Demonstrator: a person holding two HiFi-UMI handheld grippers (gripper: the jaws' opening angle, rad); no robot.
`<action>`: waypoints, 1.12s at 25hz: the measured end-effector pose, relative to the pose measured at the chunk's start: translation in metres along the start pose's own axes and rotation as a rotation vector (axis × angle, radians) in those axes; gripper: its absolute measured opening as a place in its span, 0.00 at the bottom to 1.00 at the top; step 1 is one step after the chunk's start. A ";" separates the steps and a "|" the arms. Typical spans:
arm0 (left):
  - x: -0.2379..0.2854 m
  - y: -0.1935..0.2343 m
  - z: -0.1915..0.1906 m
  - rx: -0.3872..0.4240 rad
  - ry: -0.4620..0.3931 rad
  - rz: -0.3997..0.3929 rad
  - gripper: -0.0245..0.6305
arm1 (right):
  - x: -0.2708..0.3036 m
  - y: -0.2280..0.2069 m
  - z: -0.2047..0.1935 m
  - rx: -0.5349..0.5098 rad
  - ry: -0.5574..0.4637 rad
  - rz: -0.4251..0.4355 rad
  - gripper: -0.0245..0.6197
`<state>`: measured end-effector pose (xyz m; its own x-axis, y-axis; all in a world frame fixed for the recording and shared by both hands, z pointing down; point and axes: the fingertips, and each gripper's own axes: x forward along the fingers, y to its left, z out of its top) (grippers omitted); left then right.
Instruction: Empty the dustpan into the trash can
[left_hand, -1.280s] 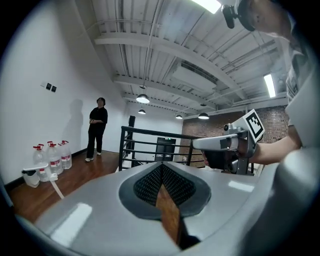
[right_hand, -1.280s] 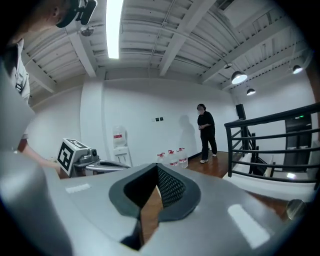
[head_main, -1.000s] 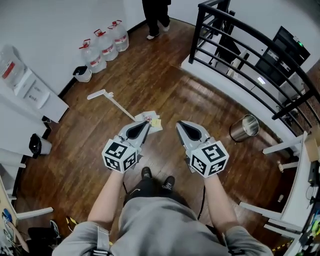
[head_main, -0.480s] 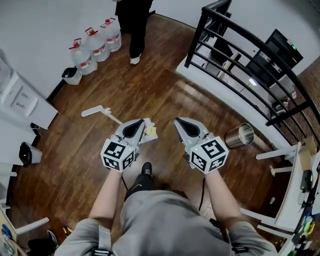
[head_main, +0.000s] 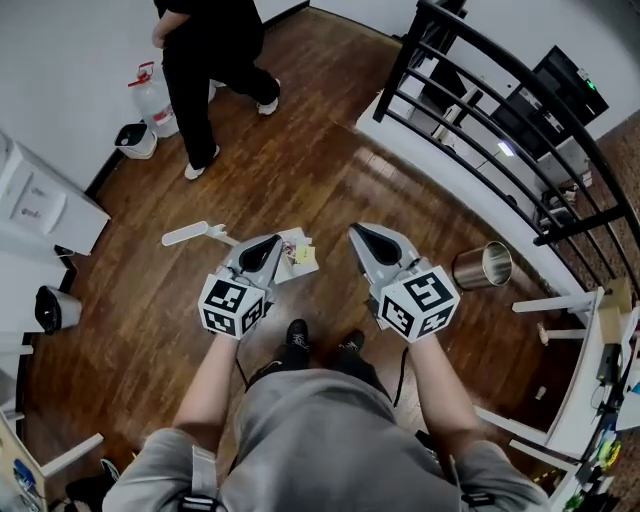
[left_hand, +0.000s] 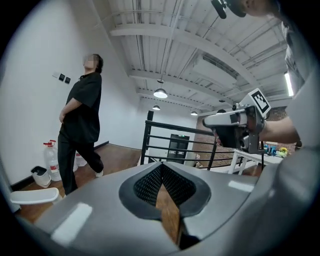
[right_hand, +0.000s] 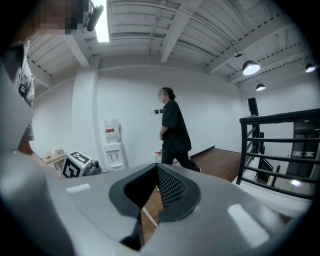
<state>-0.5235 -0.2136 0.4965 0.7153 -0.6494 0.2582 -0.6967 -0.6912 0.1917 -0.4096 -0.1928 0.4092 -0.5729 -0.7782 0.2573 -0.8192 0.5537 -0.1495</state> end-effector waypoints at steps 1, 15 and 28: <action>0.002 0.007 -0.005 -0.001 0.007 0.020 0.04 | 0.004 -0.002 0.001 -0.001 0.002 0.004 0.04; -0.030 0.124 -0.127 -0.154 0.188 0.258 0.43 | 0.061 0.024 -0.021 -0.012 0.095 0.110 0.04; -0.008 0.178 -0.124 -0.064 0.175 0.140 0.55 | 0.059 0.009 -0.035 0.001 0.161 0.053 0.04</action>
<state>-0.6598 -0.2926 0.6465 0.5950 -0.6687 0.4460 -0.7945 -0.5731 0.2007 -0.4501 -0.2229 0.4567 -0.6040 -0.6902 0.3984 -0.7879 0.5925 -0.1680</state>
